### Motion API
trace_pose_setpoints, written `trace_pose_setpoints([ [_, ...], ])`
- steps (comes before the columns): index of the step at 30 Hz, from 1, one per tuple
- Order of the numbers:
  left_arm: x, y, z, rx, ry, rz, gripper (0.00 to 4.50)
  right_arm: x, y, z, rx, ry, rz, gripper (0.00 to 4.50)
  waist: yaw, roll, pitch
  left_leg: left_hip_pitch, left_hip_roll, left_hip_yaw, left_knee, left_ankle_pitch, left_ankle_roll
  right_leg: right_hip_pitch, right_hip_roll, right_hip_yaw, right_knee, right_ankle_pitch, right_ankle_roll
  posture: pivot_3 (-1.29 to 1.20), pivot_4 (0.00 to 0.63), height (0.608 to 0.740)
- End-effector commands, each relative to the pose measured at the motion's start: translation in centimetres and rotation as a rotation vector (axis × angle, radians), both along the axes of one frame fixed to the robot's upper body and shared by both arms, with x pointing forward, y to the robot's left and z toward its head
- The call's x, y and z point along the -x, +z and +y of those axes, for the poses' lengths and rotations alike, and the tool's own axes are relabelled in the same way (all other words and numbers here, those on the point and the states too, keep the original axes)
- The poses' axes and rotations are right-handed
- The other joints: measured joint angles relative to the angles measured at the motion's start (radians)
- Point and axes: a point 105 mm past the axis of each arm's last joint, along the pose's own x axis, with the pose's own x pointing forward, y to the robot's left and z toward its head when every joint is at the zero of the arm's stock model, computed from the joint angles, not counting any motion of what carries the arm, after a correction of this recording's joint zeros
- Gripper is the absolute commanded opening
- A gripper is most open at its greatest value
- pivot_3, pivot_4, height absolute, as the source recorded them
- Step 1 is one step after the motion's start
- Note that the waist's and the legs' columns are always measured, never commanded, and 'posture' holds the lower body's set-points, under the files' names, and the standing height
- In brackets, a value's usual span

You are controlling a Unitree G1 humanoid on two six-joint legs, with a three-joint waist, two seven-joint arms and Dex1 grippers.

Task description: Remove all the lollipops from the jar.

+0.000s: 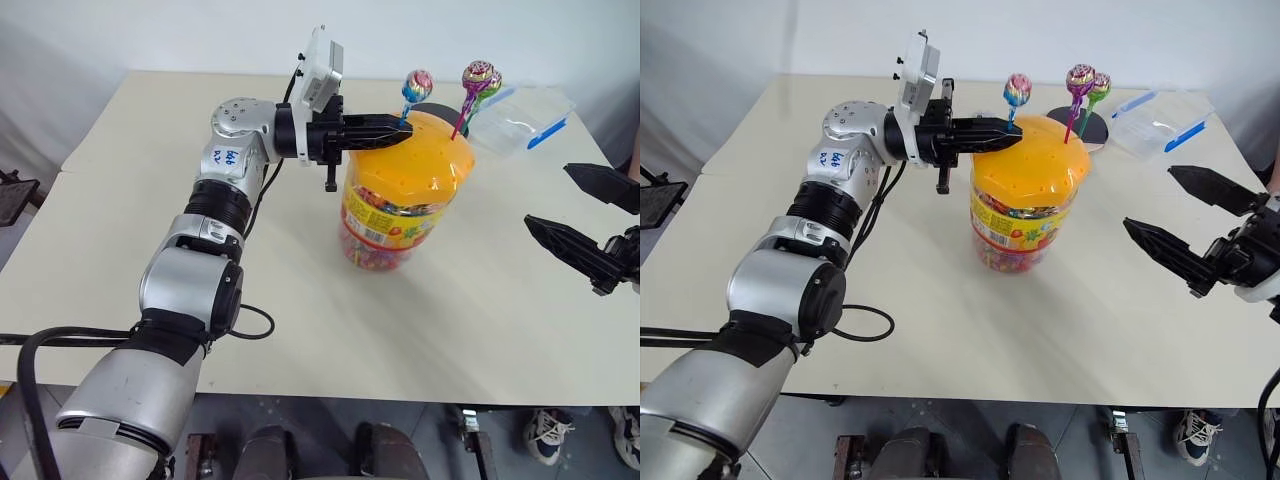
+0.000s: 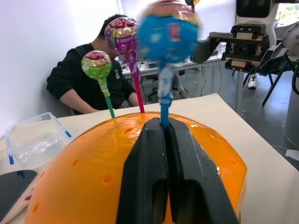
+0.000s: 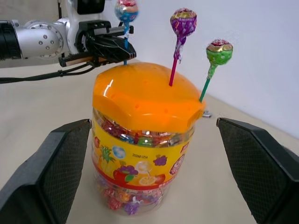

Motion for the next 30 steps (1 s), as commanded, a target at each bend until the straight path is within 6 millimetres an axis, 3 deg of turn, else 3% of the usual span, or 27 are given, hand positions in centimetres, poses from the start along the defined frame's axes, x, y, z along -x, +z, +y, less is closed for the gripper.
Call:
trace_pose_setpoints([
  [1,0.9,3.7,-0.2,0.059,-0.010,-0.106,0.03,0.1,0.8,-0.4,0.003,-0.017,-0.048,4.50,0.000,0.000,0.000,0.000,0.000,0.000,0.000,0.000,0.000,0.000,0.000,0.000,0.000,0.000,0.000,0.00,0.150,0.740],
  [8,1.2,8.4,1.2,0.164,0.080,-0.169,0.03,-0.3,0.9,-0.6,0.014,-0.010,-0.048,4.50,-0.004,-0.001,0.000,-0.001,0.000,0.000,0.000,0.000,0.000,0.000,0.000,0.000,0.000,0.000,0.000,0.00,0.150,0.740],
  [12,-1.0,9.1,3.2,0.135,0.298,-0.072,0.03,-0.5,1.0,-0.5,0.021,0.006,-0.041,4.50,-0.005,-0.001,0.000,-0.001,0.000,-0.001,0.000,0.000,0.000,-0.001,0.000,0.000,0.000,0.000,0.000,0.00,0.150,0.740],
  [14,-2.9,8.4,5.4,0.105,0.468,0.046,0.03,-0.6,1.0,-0.4,0.025,0.016,-0.035,4.50,-0.005,-0.001,0.000,-0.001,0.000,-0.001,0.000,0.000,0.000,-0.001,0.000,0.000,0.001,0.000,0.000,0.00,0.150,0.740],
  [18,-5.1,5.9,10.7,0.039,0.754,0.198,0.03,-1.0,1.1,-0.4,0.035,0.033,-0.024,4.50,-0.009,0.000,0.000,0.000,0.000,-0.001,0.000,0.000,0.000,-0.001,0.000,0.000,0.001,0.000,0.000,0.00,0.150,0.740],
  [22,-5.8,-0.1,17.6,-0.168,1.101,0.354,0.03,-1.6,1.1,-0.2,0.041,0.052,-0.015,4.50,-0.013,0.000,0.000,0.000,0.000,-0.001,0.000,0.000,0.000,-0.001,0.000,0.001,0.003,0.000,0.000,0.00,0.150,0.740],
  [24,-5.4,-2.3,19.7,-0.250,1.211,0.394,0.03,-1.8,1.1,-0.2,0.042,0.059,-0.013,4.50,-0.013,-0.001,0.000,0.000,0.000,-0.001,0.000,0.000,0.000,-0.002,0.000,0.001,0.003,0.000,0.000,0.00,0.150,0.740],
  [27,-4.3,-8.1,26.1,-0.437,1.520,0.503,0.03,-2.2,0.9,0.2,0.040,0.093,0.005,4.50,-0.008,-0.002,0.001,0.000,0.000,-0.001,0.001,0.000,0.000,-0.002,0.000,0.001,0.003,0.000,0.000,0.00,0.150,0.740],
  [30,-2.1,-11.1,28.7,-0.528,1.634,0.629,0.03,-2.8,0.9,0.5,0.041,0.115,0.010,4.50,-0.010,-0.002,0.001,0.000,0.000,-0.001,0.001,0.000,0.000,-0.002,0.000,0.001,0.003,0.000,0.000,0.00,0.150,0.740],
])
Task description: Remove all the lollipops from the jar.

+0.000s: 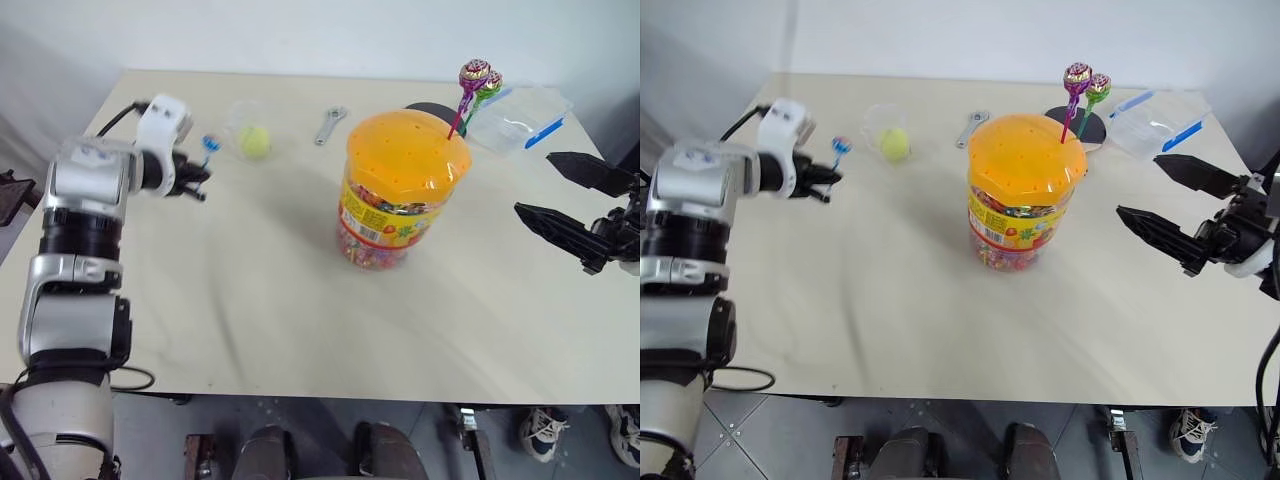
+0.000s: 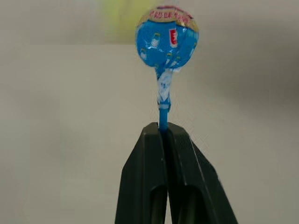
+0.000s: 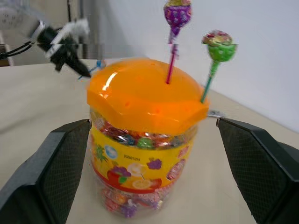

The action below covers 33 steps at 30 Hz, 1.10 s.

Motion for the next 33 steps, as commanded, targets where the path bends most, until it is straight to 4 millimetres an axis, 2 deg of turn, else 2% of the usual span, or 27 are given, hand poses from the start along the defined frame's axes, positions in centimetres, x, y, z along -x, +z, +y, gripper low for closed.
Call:
trace_pose_setpoints([
  [1,2.3,-0.8,2.1,-0.030,0.127,0.082,0.03,-0.2,0.8,0.2,0.017,0.021,-0.029,4.50,0.000,0.000,0.000,0.000,0.000,0.000,0.000,0.000,0.000,0.000,0.000,0.000,0.000,0.000,0.000,0.00,0.150,0.740],
  [6,4.5,-1.6,3.1,0.002,0.206,0.180,0.03,-0.7,0.8,0.4,0.022,0.039,-0.028,4.50,0.013,-0.003,0.001,-0.001,0.000,-0.001,0.002,0.000,0.000,0.000,-0.001,0.000,0.001,0.000,0.000,0.00,0.150,0.740],
  [9,5.0,-1.3,3.6,0.020,0.233,0.189,0.65,-0.8,0.8,0.4,0.027,0.043,-0.025,4.50,0.009,-0.003,0.001,-0.001,0.000,-0.001,0.002,0.000,0.000,0.000,-0.001,0.000,0.002,0.000,0.000,0.00,0.150,0.740],
  [14,5.8,0.1,3.2,0.011,0.195,0.180,2.12,-0.7,0.9,0.3,0.034,0.045,-0.026,4.50,0.003,-0.003,0.001,-0.001,0.000,0.000,0.001,0.000,0.000,-0.001,-0.001,0.000,0.003,0.000,0.000,0.00,0.150,0.740],
  [18,6.7,2.0,2.7,-0.028,0.119,0.154,3.34,-0.3,1.1,0.0,0.043,0.032,-0.028,4.50,0.003,-0.003,0.001,-0.001,0.000,0.000,0.001,0.000,0.000,-0.002,-0.001,0.000,0.004,0.000,0.000,0.00,0.150,0.740],
  [20,6.9,2.8,2.6,-0.046,0.093,0.134,3.94,-0.2,1.1,-0.1,0.047,0.024,-0.026,4.50,0.004,-0.003,0.001,-0.001,0.000,0.001,0.001,0.000,0.000,-0.002,-0.001,0.001,0.004,0.000,0.000,0.00,0.150,0.740],
  [22,6.3,4.3,1.5,-0.036,0.021,0.057,4.48,-0.3,1.2,-0.4,0.047,0.008,-0.010,4.50,0.009,-0.003,0.001,-0.001,0.000,0.001,0.001,0.000,0.000,-0.002,-0.001,0.001,0.004,0.000,0.000,0.00,0.150,0.740],
  [27,4.4,7.7,-1.2,0.027,-0.129,-0.139,4.48,-1.1,1.4,-0.3,0.063,-0.027,0.020,4.50,0.015,-0.003,0.001,-0.001,0.000,0.001,0.003,0.000,0.000,-0.002,-0.002,0.001,0.005,0.000,0.000,0.00,0.150,0.740],
  [30,3.9,8.9,-3.5,0.068,-0.286,-0.239,4.48,-1.5,2.1,0.1,0.023,-0.027,0.035,4.50,0.007,-0.003,0.001,-0.001,0.000,0.001,0.003,0.000,0.000,-0.002,-0.002,0.001,0.005,0.000,0.000,0.00,0.150,0.740],
  [33,3.9,10.3,-6.8,0.123,-0.508,-0.393,4.48,-2.2,3.3,0.7,-0.017,-0.044,-0.005,4.50,0.003,-0.003,0.001,-0.001,0.000,0.001,0.003,0.000,0.000,-0.002,-0.001,0.001,0.006,0.000,0.000,0.00,0.150,0.740],
])
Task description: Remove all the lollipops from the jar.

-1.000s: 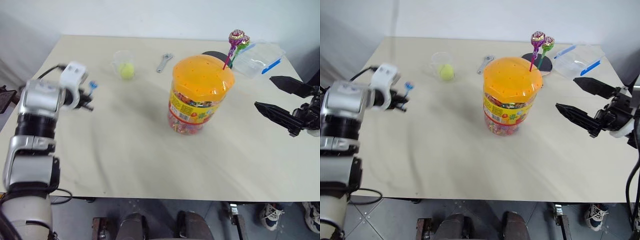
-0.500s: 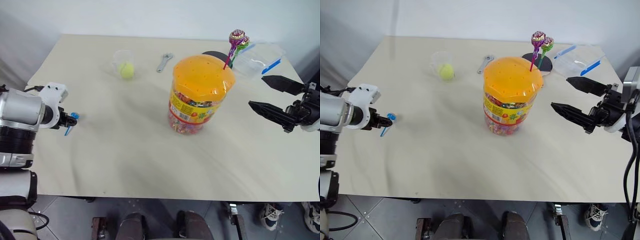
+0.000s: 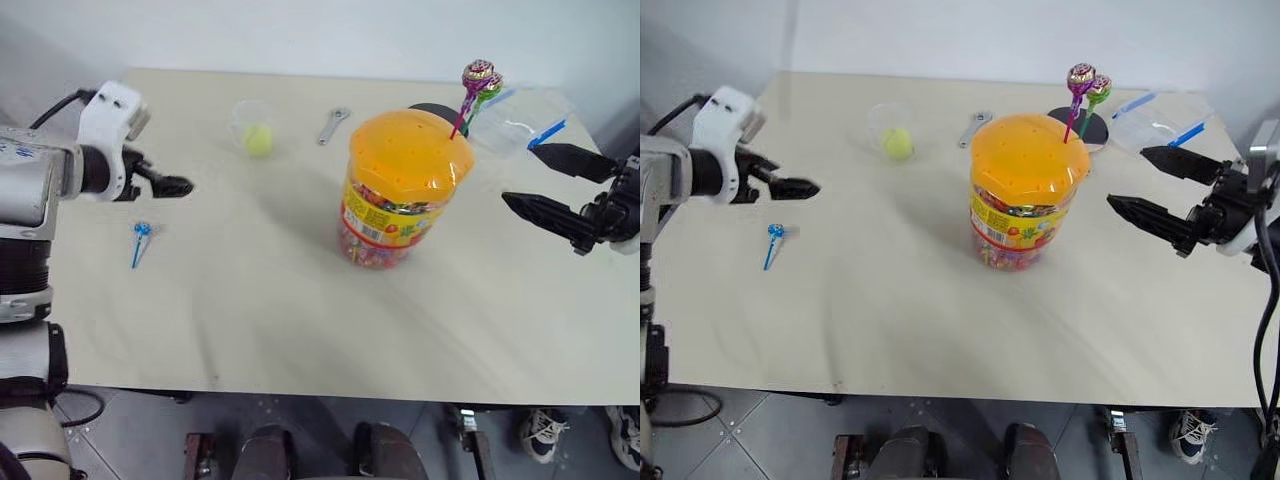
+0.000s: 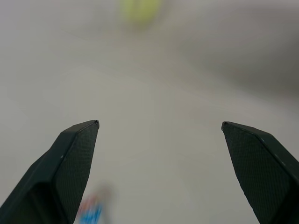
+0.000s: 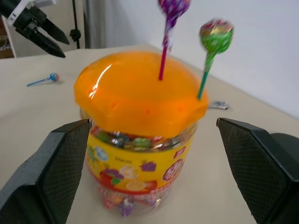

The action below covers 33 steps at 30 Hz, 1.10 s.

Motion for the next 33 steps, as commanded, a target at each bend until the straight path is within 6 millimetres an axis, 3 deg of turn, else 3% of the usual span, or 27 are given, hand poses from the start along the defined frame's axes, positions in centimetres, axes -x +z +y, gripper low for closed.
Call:
trace_pose_setpoints([
  [1,0.6,3.2,-3.3,0.103,-0.246,-0.233,4.48,-0.6,1.7,0.9,-0.038,-0.012,-0.051,4.50,-0.002,0.000,0.000,0.000,0.000,0.000,0.000,0.000,0.000,0.000,0.000,0.000,0.000,0.000,0.000,0.00,0.150,0.740],
  [5,1.2,4.0,-5.6,0.246,-0.463,-0.324,4.48,-2.5,1.3,1.5,-0.041,-0.045,-0.011,4.50,-0.003,0.000,0.000,0.000,0.000,0.000,0.000,0.000,0.000,0.000,0.000,-0.001,0.000,0.000,0.000,0.00,0.150,0.740],
  [8,3.0,4.3,-7.3,0.311,-0.733,-0.422,4.48,-3.9,1.0,1.9,-0.063,-0.041,0.024,4.50,-0.006,0.000,0.000,0.000,0.000,0.001,0.000,0.000,0.000,-0.001,0.000,-0.001,0.000,0.000,0.000,0.00,0.150,0.740],
  [16,5.7,2.6,-7.6,0.335,-1.109,-0.412,4.48,-6.8,0.5,3.1,-0.091,-0.034,0.032,4.50,-0.015,0.000,0.000,0.000,0.000,0.001,0.000,0.000,0.000,-0.001,0.000,-0.002,0.001,0.000,0.000,0.00,0.150,0.740],
  [29,6.4,2.0,-7.3,0.328,-1.122,-0.393,4.48,-9.4,1.5,4.9,-0.117,0.013,0.019,4.50,-0.056,0.000,0.000,0.000,0.000,-0.002,-0.001,0.000,0.000,-0.001,0.000,-0.003,0.003,0.000,0.000,0.00,0.150,0.740],
  [33,6.5,1.9,-7.2,0.327,-1.111,-0.400,4.50,-9.5,1.7,5.4,-0.133,0.045,0.044,3.55,-0.058,0.000,0.000,0.000,0.000,-0.002,-0.001,0.000,0.000,-0.001,0.000,-0.003,0.004,0.000,0.000,0.00,0.150,0.740],
])
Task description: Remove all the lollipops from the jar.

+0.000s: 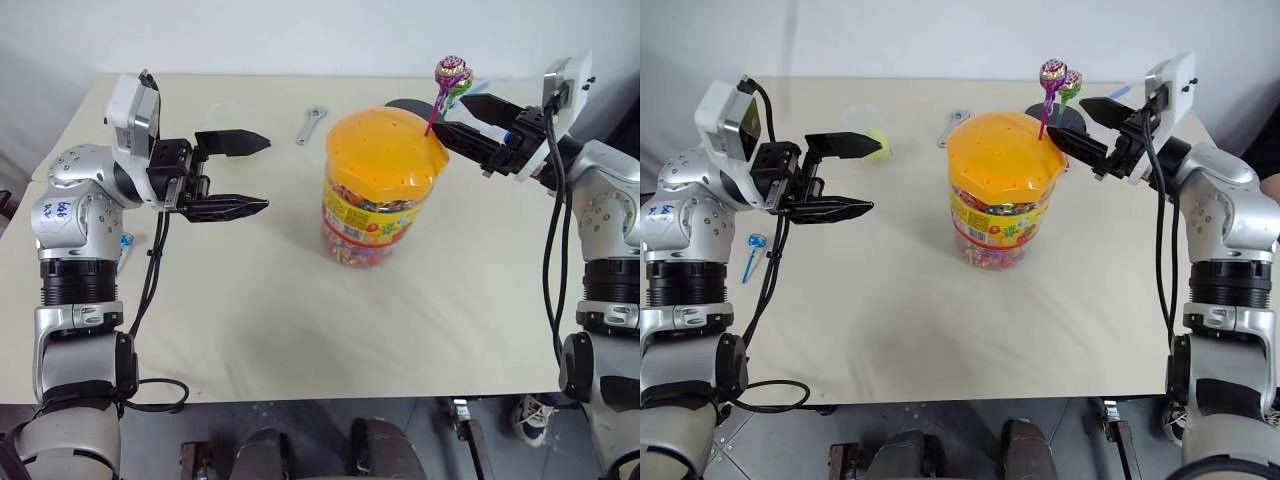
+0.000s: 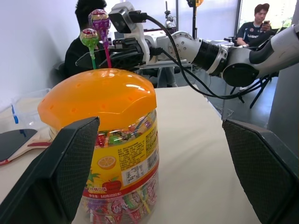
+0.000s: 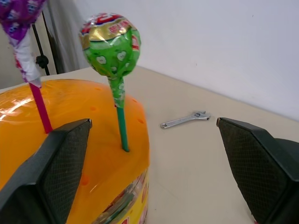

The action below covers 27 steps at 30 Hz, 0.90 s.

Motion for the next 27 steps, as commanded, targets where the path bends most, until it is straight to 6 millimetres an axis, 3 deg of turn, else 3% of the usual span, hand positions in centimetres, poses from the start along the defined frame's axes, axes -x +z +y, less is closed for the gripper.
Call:
trace_pose_setpoints([
  [1,0.8,1.2,0.4,0.015,0.007,-0.061,4.50,0.4,1.0,0.4,-0.004,0.033,-0.027,3.22,0.000,0.000,0.000,0.000,0.000,0.000,0.000,0.000,0.000,0.000,0.000,0.000,0.000,0.000,0.000,0.00,0.150,0.740],
  [10,1.1,1.2,0.5,0.024,-0.005,-0.069,4.50,1.2,3.4,0.7,-0.005,0.053,-0.094,0.08,0.004,0.000,0.000,0.000,0.000,0.000,0.000,0.000,0.000,0.000,0.000,0.000,0.001,0.000,0.000,0.00,0.150,0.740],
  [17,1.4,1.3,0.4,0.026,-0.028,-0.070,4.50,2.4,6.6,-0.6,-0.019,-0.010,-0.191,0.03,0.004,0.000,0.000,0.000,0.000,0.000,0.000,0.000,0.000,0.000,0.000,0.000,0.001,0.000,0.000,0.00,0.150,0.740],
  [20,1.4,1.1,0.6,0.019,-0.031,-0.064,4.50,1.7,7.4,-2.7,-0.031,-0.152,-0.177,0.03,0.005,0.000,0.000,0.000,0.000,0.000,0.000,0.000,0.000,0.000,-0.001,0.000,0.001,0.000,0.000,0.00,0.150,0.740],
  [23,1.3,0.9,1.0,0.009,-0.011,-0.051,4.50,1.0,6.8,-5.2,-0.021,-0.294,-0.119,0.03,0.005,0.000,0.000,0.000,0.000,0.000,-0.001,0.000,0.000,0.000,-0.001,0.000,0.001,0.000,0.000,0.00,0.150,0.740],
  [27,1.1,0.5,2.3,-0.009,0.081,-0.036,4.50,0.7,3.6,-9.1,0.059,-0.483,0.075,0.03,0.006,0.000,0.000,0.000,0.000,0.000,-0.001,0.000,0.000,0.000,-0.001,0.000,0.000,0.000,0.000,0.00,0.150,0.740],
])
